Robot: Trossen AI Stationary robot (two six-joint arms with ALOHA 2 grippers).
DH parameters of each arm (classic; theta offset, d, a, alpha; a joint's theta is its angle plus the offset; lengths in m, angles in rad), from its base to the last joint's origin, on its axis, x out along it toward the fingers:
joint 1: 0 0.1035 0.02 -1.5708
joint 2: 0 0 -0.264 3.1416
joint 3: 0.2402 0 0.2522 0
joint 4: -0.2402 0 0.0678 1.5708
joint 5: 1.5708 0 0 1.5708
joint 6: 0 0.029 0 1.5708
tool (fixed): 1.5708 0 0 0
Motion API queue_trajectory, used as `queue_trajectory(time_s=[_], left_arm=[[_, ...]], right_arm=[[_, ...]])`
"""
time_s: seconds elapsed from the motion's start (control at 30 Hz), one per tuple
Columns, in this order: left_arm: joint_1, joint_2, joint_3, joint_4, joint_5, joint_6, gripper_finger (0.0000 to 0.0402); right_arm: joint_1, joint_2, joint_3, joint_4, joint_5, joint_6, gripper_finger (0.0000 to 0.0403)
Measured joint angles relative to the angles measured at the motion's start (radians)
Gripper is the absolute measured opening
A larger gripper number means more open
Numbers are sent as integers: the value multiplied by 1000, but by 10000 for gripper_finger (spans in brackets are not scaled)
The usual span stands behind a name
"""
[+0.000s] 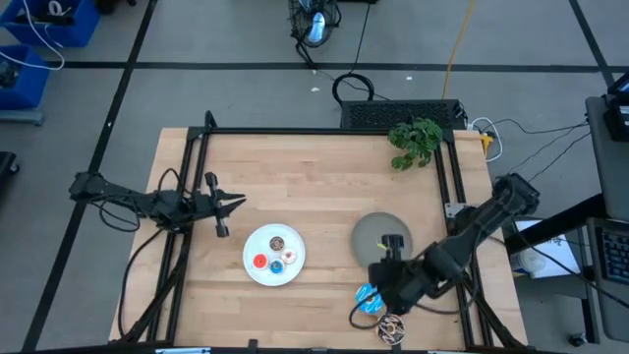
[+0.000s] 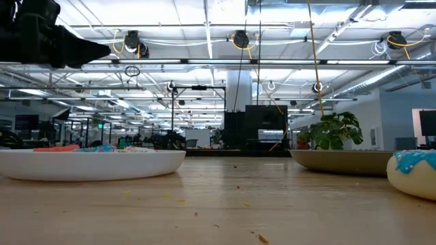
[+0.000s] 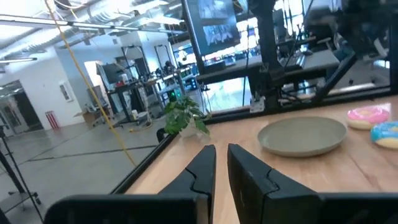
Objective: Pick & Place donuts
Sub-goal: Put the big pink donut on the gray plate
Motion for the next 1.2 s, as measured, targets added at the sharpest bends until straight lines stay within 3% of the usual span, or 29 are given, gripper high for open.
queue_trajectory(time_s=[0.13,0.5,0.67,0.8,1.03,1.2], left_arm=[[0,0,0,2,0,-22,49],[0,0,0,-1,0,-9,49],[0,0,0,2,0,11,49],[0,0,0,2,0,13,49],[0,0,0,-2,0,13,49],[0,0,0,-2,0,6,49]], right_arm=[[63,12,11,-70,-72,213,0],[169,11,-69,-71,-70,601,0],[166,11,-154,-72,-72,614,10],[166,12,-245,1,-112,559,48],[147,12,-372,105,-241,564,151],[141,11,-460,186,-254,573,197]])
